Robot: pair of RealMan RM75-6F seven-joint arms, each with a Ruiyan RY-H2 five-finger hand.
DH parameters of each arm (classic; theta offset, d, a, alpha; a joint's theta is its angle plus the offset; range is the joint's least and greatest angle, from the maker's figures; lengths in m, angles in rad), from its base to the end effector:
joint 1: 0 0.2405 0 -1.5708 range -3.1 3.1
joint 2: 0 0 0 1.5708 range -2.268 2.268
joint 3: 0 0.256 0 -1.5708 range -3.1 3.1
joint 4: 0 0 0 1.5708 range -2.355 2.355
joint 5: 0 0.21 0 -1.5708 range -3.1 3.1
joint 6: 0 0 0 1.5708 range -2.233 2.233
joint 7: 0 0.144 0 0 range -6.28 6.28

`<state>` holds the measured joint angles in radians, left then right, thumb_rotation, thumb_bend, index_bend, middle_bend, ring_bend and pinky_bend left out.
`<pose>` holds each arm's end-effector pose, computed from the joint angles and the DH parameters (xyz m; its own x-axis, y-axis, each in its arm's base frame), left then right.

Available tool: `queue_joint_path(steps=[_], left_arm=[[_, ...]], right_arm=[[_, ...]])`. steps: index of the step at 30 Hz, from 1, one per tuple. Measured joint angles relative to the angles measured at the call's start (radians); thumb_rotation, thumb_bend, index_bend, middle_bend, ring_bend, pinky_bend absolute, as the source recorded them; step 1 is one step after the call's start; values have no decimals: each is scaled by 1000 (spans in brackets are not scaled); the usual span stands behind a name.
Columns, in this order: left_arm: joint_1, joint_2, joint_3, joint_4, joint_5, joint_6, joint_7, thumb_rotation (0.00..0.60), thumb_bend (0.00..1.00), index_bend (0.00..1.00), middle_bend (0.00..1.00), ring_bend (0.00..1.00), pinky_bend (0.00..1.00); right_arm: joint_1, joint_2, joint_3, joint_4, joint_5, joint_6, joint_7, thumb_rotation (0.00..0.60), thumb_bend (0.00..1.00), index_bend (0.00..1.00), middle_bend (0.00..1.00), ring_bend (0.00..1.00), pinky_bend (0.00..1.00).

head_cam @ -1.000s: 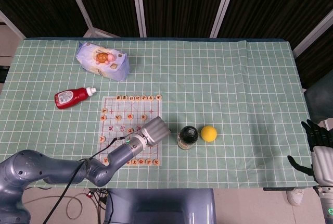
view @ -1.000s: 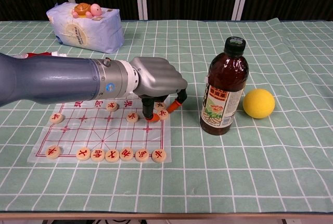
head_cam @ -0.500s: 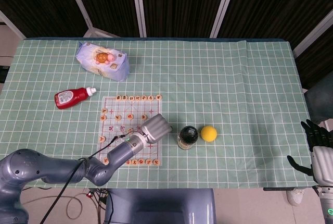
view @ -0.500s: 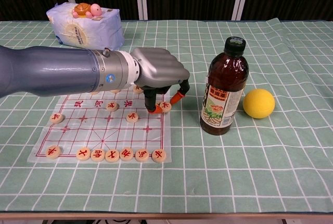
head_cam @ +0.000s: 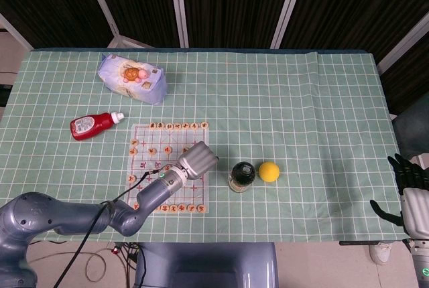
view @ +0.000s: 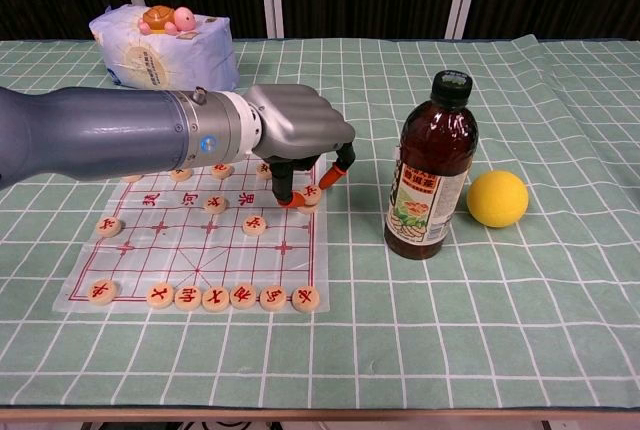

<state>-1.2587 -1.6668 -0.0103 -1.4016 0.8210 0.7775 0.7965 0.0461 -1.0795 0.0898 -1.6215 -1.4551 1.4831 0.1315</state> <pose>-0.0331 0.3533 -0.0900 0.8732 0.0525 0.4845 0.3566 -0.7464 -0.5619 -0.3214 -0.1769 0.1790 0.2943 0.0306 0.9552 -0.9542 0.0653 0.2920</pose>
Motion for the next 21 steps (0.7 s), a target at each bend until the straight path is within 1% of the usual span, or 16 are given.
queue_joint_path(steps=[6,14,21], left_arm=[[1,-3,1,3,-3,4,6,600,269,504,1000,995,1000],[3,-10,1,13,-14,5,15,600,261,412,1000,983,1000],[7,-17,-3,18,-11,8,7,600,247,367,1000,974,1000]], right_arm=[[0,1,0,-2,0,-1,0,600,270,0,0,0,0],[-1,1,-1,-2,-5,3,-1,600,271,0,0,0,0],[-2,1,-2,-2,-8,7,-3,600,271,0,0,0,0]])
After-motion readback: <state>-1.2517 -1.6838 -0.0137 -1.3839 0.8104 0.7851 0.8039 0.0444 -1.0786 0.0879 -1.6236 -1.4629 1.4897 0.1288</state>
